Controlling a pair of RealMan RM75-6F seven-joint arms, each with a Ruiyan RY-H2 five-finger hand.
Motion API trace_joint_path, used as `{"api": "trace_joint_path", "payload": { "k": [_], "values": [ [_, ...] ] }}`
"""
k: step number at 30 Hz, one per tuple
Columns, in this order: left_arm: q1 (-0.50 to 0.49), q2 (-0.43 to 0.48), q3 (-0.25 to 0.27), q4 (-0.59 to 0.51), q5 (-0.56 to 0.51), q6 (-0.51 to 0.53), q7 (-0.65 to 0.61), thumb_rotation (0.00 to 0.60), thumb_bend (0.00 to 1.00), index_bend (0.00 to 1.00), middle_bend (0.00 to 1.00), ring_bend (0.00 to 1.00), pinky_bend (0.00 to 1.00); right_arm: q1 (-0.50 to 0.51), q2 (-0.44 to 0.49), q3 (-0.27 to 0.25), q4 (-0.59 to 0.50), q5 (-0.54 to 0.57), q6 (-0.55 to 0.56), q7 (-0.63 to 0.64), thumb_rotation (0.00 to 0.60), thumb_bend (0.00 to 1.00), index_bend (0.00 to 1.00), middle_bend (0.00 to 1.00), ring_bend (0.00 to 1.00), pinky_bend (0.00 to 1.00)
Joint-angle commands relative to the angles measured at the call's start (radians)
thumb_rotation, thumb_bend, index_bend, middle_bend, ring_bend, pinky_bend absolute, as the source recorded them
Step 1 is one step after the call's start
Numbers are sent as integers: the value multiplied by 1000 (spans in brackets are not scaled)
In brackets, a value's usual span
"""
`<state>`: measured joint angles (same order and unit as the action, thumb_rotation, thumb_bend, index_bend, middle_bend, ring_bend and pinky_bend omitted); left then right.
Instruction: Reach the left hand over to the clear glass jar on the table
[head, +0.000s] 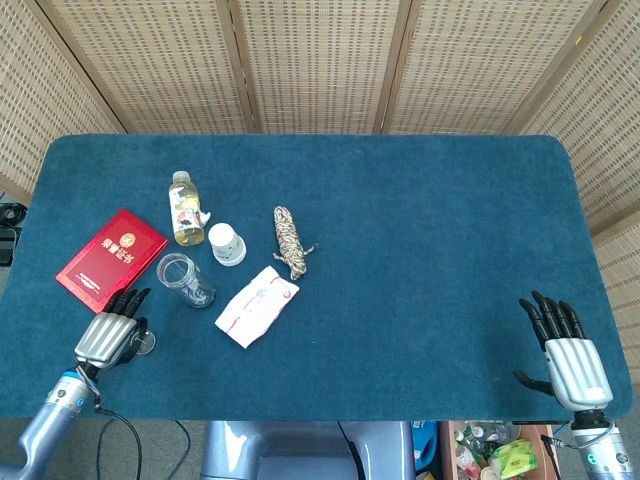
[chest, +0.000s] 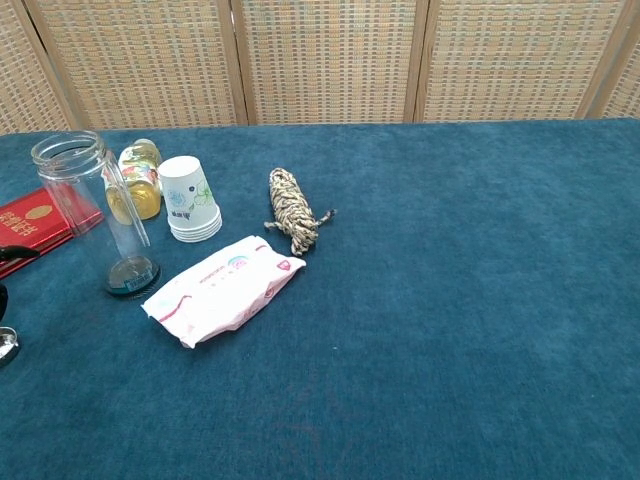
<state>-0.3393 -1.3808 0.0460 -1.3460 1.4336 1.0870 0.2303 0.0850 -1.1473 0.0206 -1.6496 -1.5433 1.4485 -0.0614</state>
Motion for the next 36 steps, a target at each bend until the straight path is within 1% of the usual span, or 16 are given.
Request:
{"api": "trace_joint_path", "payload": {
  "k": [1,11,21,31,36],
  "values": [
    [1,9,-1,-11,8,12,-1,600,473,580,0,0,0,0,0,0,-1,1,-1,-1,600,0,3,0,0,0],
    [1,69,-10,-96,44,68,5,600,472,584,0,0,0,0,1,0,-2,0,0,1,600,0,3,0,0,0],
    [-2,167,-30,-227,79,124,-25,600,472,584,0,0,0,0,1,-1,-3,-3,1,1,600,0,3,0,0,0],
    [-26,287,-72,-383,101,152,-53,600,472,584,0,0,0,-1,2,-1,-4,-4,3,2,600,0,3,0,0,0],
    [-47,348,-98,-467,94,142,-72,600,472,584,0,0,0,-1,3,-2,-4,-5,2,2,600,0,3,0,0,0]
  ]
}}
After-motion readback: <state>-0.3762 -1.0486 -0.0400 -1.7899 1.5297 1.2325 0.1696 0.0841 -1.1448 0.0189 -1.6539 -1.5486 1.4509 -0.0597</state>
